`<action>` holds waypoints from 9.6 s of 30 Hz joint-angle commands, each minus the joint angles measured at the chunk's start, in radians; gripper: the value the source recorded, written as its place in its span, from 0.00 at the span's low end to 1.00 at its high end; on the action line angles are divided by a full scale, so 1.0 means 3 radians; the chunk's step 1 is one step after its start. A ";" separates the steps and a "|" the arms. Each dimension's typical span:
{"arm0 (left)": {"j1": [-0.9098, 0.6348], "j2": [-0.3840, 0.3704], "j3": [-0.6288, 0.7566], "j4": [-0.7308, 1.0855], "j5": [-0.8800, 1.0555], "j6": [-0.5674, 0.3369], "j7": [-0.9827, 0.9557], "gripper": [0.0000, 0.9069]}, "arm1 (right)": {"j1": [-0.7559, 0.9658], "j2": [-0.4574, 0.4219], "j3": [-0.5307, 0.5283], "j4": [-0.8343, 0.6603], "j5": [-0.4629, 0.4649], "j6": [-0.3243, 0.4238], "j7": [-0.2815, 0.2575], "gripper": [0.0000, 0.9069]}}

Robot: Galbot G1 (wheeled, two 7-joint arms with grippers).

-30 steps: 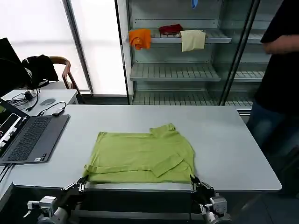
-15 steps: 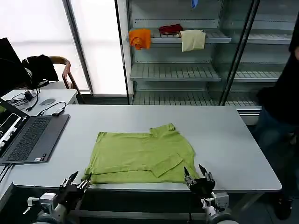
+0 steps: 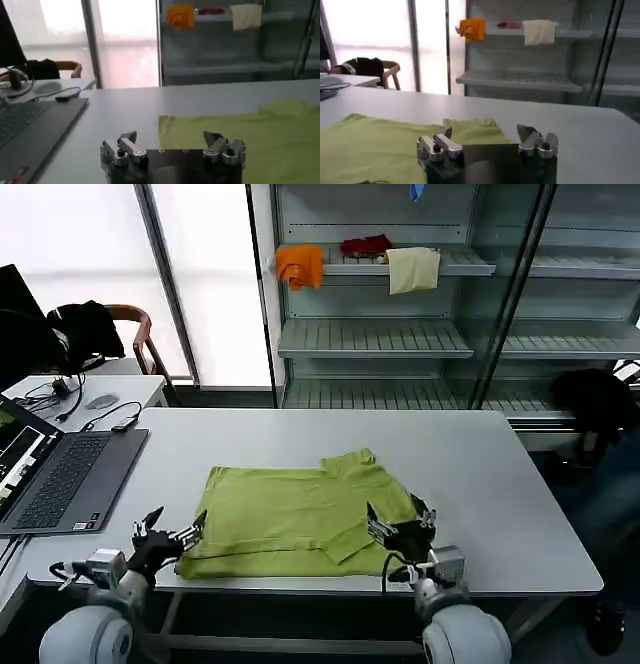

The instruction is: Fold and organize the clothes.

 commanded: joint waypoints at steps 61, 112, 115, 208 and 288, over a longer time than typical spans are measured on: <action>-0.1875 0.0193 0.0773 0.2298 0.0306 0.0009 0.0616 0.36 | 0.2193 0.0489 0.0033 -0.3107 -0.0070 -0.0007 0.0065 0.00; -0.0666 0.0371 0.0279 0.0934 -0.0125 -0.0005 0.0737 0.01 | 0.0591 0.0090 0.0037 -0.0858 0.0368 -0.0007 0.0043 0.00; -0.0599 0.0355 0.0252 0.0860 -0.0124 -0.0006 0.0754 0.01 | 0.0505 0.0087 0.0054 -0.0807 0.0361 -0.0005 0.0022 0.00; 0.0269 -0.0405 0.0360 0.0577 -0.0010 -0.1044 -0.0561 0.00 | 0.0419 -0.0098 0.0378 -0.0322 0.0333 0.0128 -0.0081 1.00; -0.0160 -0.0452 0.1210 0.0043 0.1579 -0.0590 0.0005 0.01 | 0.0275 -0.0170 0.0379 -0.0511 0.0040 0.0264 -0.0126 1.00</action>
